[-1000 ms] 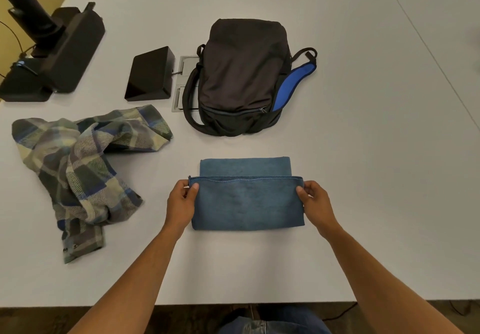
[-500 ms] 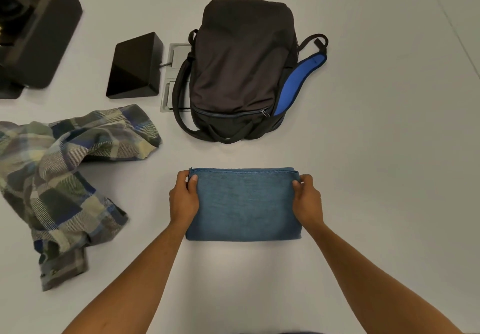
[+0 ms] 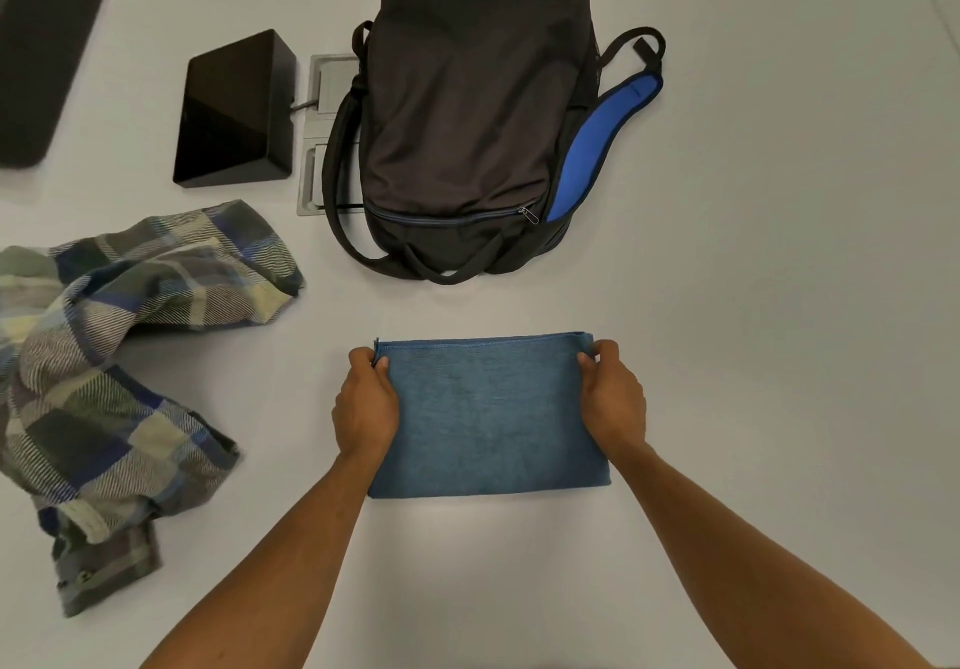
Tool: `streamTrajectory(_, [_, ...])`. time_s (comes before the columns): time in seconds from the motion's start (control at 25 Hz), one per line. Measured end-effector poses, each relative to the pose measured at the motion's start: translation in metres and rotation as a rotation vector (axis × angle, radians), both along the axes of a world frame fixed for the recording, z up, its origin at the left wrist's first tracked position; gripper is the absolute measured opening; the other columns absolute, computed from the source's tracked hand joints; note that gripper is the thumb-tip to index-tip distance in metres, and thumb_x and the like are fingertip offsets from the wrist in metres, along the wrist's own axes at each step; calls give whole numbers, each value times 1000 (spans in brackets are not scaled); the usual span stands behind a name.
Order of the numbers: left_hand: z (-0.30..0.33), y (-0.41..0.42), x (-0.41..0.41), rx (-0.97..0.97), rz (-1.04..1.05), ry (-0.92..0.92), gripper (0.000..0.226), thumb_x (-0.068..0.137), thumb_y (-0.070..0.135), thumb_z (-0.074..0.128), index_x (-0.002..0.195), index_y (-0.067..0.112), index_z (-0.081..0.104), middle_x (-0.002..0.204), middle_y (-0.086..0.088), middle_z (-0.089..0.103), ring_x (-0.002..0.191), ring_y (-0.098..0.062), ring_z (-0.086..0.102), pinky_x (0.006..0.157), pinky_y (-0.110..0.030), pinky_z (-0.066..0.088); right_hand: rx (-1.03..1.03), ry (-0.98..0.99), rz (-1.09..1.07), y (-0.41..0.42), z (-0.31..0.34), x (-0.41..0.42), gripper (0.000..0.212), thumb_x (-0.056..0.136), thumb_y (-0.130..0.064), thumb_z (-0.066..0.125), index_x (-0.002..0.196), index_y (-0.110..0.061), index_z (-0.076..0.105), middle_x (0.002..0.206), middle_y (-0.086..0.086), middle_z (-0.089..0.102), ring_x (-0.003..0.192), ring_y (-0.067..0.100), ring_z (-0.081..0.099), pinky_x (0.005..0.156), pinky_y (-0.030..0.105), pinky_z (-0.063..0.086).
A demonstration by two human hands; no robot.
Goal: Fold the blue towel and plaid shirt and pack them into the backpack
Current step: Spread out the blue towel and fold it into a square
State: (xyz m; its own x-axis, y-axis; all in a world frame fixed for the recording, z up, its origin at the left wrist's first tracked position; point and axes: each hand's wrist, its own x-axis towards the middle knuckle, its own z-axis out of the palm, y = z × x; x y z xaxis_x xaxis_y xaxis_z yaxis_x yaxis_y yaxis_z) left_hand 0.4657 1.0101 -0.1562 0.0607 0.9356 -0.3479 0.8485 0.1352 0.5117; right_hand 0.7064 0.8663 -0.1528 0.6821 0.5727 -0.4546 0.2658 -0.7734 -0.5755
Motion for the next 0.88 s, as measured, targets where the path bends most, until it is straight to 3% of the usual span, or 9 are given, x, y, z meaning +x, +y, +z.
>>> streamTrajectory(0.28, [2,-4,-9,3,-41,-12,34,104,36,36,134,19,38,117,-6,63,94,-25,61,80,-41,48,-17,-35,-15,-5,-3,-6,35,104,-42,35,130,-22,44,121,4,65,103,28,64,85,39,46])
streamTrajectory(0.4, [-1,-1,-9,29,-49,10,30,104,36,38,126,17,44,112,-5,64,87,-21,58,76,-40,48,-31,-57,-26,-4,-3,-7,35,104,-42,35,131,-21,44,122,5,65,103,29,64,84,38,45])
streamTrajectory(0.56, [-4,6,-8,50,-52,56,22,103,38,41,102,17,48,96,-3,63,76,-20,55,66,-34,43,-37,-77,-54,-5,-3,-9,37,105,-42,35,132,-19,45,124,6,65,104,29,64,83,36,43])
streamTrajectory(0.88, [-4,5,-6,69,-14,45,22,103,42,37,99,21,43,89,-1,60,74,-19,55,64,-34,41,-22,-81,-81,-7,-5,-9,35,105,-41,35,129,-19,47,119,3,66,101,27,63,78,31,39])
